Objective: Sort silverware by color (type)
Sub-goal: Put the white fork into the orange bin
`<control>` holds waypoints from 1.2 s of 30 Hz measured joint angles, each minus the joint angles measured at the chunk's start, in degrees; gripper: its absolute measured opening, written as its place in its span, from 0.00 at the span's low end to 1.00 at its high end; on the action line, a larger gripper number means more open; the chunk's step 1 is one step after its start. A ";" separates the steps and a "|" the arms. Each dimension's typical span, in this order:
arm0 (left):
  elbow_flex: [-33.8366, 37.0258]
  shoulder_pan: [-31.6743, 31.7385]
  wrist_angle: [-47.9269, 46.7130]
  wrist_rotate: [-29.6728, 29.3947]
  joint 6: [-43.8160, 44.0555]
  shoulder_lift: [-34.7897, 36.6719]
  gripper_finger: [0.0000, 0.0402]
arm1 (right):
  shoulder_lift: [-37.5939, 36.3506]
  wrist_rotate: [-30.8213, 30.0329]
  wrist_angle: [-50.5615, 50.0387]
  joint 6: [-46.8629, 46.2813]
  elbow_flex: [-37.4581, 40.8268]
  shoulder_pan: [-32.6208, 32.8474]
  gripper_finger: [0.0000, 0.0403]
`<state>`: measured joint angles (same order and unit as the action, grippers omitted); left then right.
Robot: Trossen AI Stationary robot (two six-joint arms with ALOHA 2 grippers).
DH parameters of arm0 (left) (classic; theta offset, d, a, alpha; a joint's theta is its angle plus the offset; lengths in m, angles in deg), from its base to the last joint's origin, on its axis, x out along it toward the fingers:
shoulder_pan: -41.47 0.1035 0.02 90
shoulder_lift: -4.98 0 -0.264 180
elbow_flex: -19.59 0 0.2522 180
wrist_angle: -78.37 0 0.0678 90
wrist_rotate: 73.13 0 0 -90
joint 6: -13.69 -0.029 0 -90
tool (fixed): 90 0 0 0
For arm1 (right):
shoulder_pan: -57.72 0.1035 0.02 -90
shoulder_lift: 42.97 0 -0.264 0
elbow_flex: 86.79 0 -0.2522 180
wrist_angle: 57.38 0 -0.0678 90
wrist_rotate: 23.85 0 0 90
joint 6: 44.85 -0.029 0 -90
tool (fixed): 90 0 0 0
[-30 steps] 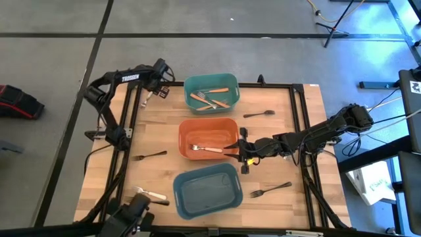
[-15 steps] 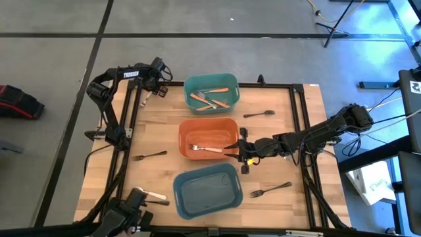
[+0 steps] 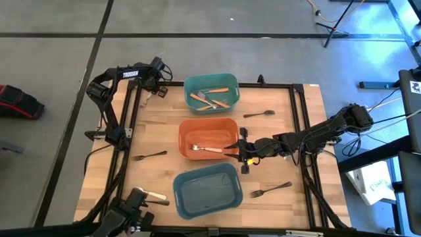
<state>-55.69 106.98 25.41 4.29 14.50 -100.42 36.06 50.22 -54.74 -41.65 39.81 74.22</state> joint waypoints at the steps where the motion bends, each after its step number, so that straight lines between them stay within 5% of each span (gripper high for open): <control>1: 0.01 0.00 -0.03 -0.01 -0.15 0.00 0.12 | 0.00 -0.01 0.00 0.00 0.00 0.00 0.25; 21: 0.31 -4.27 -1.44 4.87 -3.51 12.56 0.11 | 0.00 -0.04 0.00 -0.13 0.00 0.00 0.25; 36: 5.19 -8.05 0.66 6.28 -5.86 10.84 0.11 | 0.00 -0.07 0.09 -0.15 0.00 0.00 0.25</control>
<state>-50.50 98.93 26.07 10.57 8.64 -89.58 36.06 50.16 -54.65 -41.80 39.81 74.22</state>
